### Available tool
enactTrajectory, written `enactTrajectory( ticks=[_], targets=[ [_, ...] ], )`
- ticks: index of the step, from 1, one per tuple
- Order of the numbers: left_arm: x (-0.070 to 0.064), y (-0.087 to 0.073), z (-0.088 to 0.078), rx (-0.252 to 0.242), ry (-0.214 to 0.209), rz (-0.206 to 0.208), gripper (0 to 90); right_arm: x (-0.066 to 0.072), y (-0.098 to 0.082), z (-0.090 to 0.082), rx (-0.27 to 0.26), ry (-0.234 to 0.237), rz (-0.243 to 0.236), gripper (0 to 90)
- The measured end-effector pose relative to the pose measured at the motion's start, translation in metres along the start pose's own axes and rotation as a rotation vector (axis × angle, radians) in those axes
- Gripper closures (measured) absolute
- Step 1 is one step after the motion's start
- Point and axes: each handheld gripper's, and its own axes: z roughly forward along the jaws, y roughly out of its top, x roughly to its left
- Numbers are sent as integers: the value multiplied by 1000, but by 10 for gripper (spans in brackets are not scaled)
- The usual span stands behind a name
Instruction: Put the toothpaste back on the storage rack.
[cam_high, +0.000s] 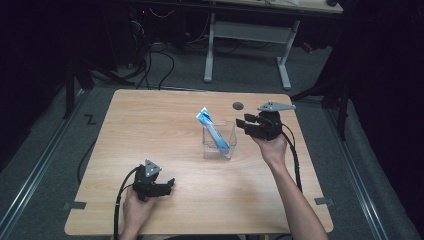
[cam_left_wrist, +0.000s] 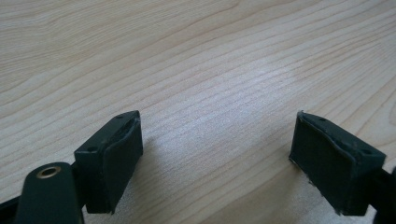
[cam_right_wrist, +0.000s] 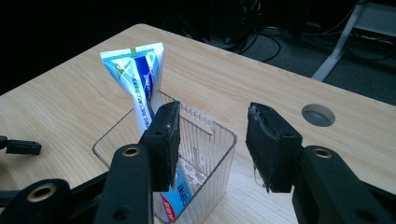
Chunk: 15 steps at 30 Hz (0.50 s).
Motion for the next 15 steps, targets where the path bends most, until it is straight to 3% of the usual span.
enactTrajectory(
  ticks=[15],
  targets=[
    [0,0,0,-2,3,-5,171,-2,-3,-21,-23,-28,-10,554]
  ],
)
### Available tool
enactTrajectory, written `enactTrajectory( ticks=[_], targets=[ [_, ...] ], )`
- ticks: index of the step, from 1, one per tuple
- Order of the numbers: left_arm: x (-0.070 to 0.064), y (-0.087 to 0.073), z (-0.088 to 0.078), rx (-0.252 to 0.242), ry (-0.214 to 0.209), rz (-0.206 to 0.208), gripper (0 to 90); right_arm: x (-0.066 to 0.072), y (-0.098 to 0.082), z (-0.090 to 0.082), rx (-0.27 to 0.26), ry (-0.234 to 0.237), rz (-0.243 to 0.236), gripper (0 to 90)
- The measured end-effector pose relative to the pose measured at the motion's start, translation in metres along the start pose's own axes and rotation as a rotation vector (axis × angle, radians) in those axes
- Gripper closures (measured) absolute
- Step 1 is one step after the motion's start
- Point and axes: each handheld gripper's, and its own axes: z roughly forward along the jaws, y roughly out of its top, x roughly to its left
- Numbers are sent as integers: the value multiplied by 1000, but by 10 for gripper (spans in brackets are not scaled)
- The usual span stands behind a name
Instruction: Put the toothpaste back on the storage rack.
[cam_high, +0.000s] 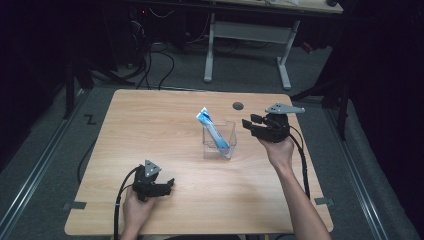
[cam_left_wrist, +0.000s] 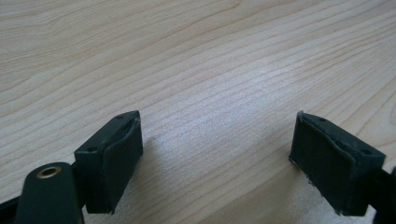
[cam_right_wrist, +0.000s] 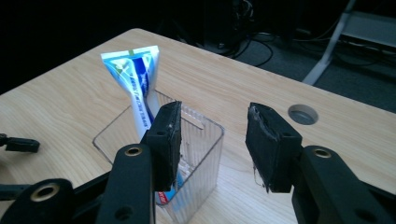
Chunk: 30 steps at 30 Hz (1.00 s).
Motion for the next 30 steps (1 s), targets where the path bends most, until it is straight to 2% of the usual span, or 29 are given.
enactTrajectory(
  ticks=[9,19,30],
  targets=[
    [0,0,0,0,0,0,171,-2,-2,-13,-5,-16,6,555],
    [0,0,0,2,-1,2,171,-12,-20,-23,-4,-46,46,558],
    [0,0,0,2,-1,2,171,-20,-37,-38,-20,-49,81,558]
  ],
)
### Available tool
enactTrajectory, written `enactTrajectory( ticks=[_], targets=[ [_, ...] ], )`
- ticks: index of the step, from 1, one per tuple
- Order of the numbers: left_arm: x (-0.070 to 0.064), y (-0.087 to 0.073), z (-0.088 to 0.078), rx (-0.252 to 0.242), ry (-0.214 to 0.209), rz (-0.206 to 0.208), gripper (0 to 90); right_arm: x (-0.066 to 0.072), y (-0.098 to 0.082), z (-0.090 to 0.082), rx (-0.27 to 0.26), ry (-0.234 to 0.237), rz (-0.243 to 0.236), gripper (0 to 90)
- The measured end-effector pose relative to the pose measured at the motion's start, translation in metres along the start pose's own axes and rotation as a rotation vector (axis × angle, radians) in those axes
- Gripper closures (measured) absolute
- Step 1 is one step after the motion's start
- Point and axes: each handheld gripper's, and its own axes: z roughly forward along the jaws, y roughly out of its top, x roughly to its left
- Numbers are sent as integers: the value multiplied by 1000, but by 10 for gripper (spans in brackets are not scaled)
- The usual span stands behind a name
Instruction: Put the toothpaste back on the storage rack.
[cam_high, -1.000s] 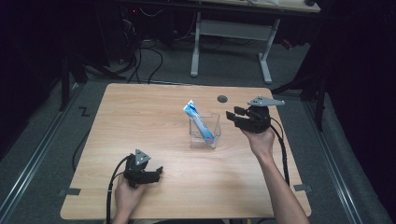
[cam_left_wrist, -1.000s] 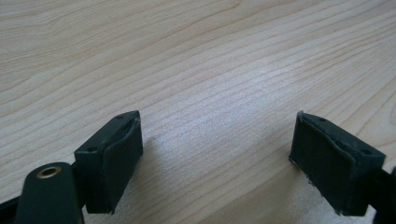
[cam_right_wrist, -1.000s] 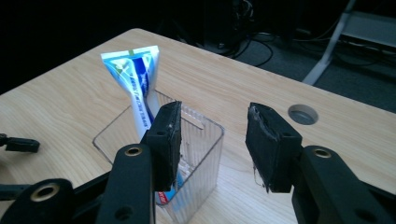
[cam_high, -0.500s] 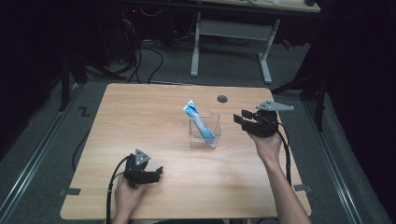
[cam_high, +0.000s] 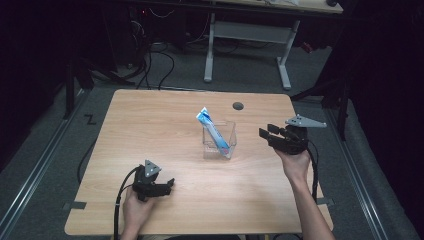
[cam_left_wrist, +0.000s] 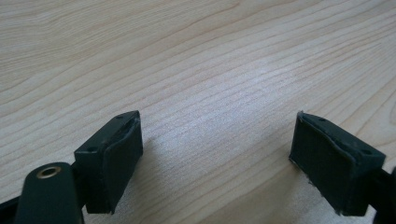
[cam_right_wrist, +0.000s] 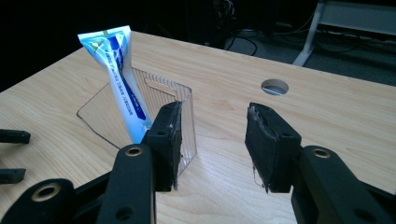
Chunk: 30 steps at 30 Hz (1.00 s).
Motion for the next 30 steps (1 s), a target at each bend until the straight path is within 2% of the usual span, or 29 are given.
enactTrajectory(
  ticks=[30],
  targets=[
    [0,0,0,1,2,1,171,-8,-42,-14,12,-13,51,553]
  ],
)
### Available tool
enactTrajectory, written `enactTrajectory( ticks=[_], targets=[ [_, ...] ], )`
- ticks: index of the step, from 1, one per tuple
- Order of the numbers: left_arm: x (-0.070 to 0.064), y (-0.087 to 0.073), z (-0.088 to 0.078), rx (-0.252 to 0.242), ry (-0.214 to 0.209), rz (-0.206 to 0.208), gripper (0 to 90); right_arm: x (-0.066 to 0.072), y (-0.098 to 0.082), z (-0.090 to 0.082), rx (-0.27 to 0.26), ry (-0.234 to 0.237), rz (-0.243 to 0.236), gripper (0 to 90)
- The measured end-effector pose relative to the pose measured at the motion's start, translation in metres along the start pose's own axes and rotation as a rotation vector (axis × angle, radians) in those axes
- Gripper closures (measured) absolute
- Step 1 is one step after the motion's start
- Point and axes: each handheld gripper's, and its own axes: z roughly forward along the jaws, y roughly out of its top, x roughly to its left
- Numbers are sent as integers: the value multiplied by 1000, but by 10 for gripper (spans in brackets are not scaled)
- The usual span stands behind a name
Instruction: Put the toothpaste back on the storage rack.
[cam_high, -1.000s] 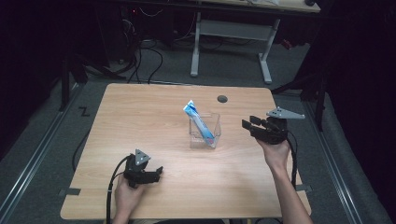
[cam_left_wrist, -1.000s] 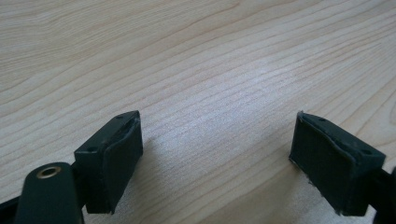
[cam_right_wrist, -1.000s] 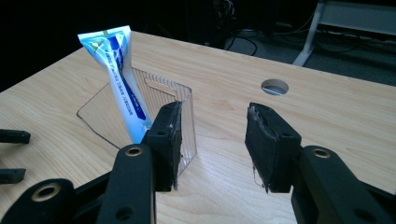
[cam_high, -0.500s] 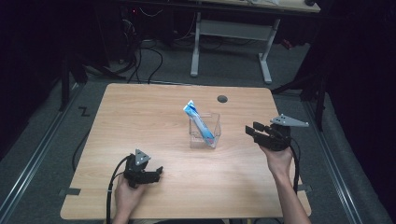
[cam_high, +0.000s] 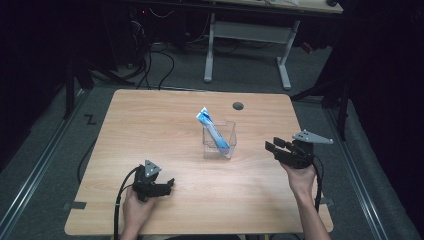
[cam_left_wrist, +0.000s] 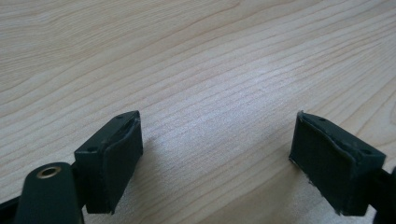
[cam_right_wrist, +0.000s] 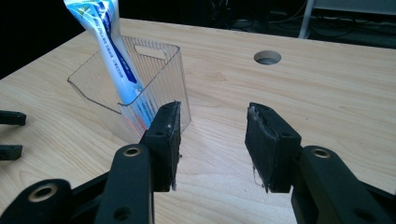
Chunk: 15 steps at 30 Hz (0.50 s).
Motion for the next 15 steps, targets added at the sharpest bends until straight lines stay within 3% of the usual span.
enactTrajectory(
  ticks=[15],
  targets=[
    [0,0,0,-1,-1,0,171,-1,-17,4,31,-10,2,552]
  ],
)
